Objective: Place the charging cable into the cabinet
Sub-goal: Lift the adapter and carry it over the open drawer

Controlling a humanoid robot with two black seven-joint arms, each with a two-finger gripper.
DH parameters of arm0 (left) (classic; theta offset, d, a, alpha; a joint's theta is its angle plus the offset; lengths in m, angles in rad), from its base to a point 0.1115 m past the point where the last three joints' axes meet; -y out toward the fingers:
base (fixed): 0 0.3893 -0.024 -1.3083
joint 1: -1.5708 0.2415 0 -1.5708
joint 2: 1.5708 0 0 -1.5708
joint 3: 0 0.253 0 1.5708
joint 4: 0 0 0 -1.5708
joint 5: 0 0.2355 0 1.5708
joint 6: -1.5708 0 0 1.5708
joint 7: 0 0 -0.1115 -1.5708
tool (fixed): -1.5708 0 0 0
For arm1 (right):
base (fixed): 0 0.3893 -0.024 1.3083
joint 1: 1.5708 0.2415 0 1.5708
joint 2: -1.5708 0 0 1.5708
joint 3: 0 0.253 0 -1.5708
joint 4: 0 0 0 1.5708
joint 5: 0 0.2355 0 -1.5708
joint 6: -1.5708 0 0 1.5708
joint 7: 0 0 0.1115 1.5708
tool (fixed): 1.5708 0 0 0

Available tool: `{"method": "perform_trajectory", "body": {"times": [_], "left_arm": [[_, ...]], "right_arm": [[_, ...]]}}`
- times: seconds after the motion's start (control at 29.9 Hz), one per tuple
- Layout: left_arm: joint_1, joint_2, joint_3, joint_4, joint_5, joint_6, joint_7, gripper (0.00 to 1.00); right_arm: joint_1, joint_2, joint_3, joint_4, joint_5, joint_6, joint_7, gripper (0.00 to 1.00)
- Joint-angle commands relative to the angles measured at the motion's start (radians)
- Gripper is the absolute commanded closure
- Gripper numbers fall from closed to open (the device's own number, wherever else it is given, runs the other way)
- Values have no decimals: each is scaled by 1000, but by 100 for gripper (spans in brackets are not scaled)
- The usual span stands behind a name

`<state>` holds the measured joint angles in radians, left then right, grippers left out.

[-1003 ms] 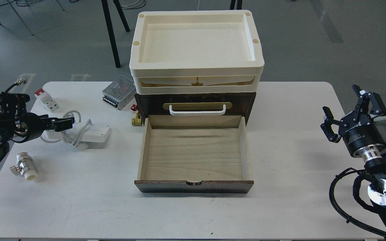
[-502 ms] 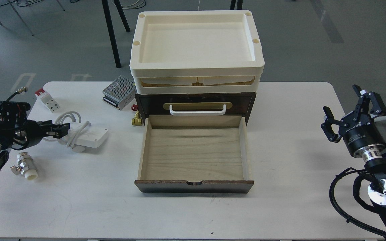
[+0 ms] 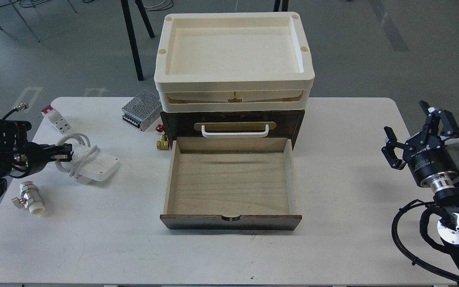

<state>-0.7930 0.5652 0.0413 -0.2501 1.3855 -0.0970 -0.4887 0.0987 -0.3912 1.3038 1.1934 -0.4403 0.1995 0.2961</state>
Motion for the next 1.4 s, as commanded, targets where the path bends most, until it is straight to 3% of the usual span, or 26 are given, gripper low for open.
{"method": "perform_trajectory", "body": {"times": [0.0,0.33,0.47,0.54,0.67,0.84,0.9,1.14,1.37], "left_arm": [[0,41,-1,-3,-81,0,0,99],[-8,202,-15,-11,-440,-10,0,98],[-80,292,-47,-17,-610,-26,0,98],[-139,324,-90,-20,-672,-90,0,98],[-308,357,-194,-20,-704,-364,0,98],[-538,346,-244,-40,-703,-392,0,97],[-601,351,-244,-124,-701,-392,0,96],[-749,401,-247,-627,-532,-392,0,96],[-756,390,-261,-1018,-312,-392,0,96]], "right_arm": [[-1,0,0,0,0,0,0,1],[-1,0,-1,0,0,0,0,1],[-1,0,-3,0,0,0,0,1],[-1,0,-4,0,0,0,0,1],[-1,0,-6,0,0,0,0,1],[-1,0,-6,0,0,0,0,1],[-1,0,-6,0,0,0,0,1],[-1,0,-4,0,0,0,0,1],[-1,0,-3,-1,0,0,0,1]]}}
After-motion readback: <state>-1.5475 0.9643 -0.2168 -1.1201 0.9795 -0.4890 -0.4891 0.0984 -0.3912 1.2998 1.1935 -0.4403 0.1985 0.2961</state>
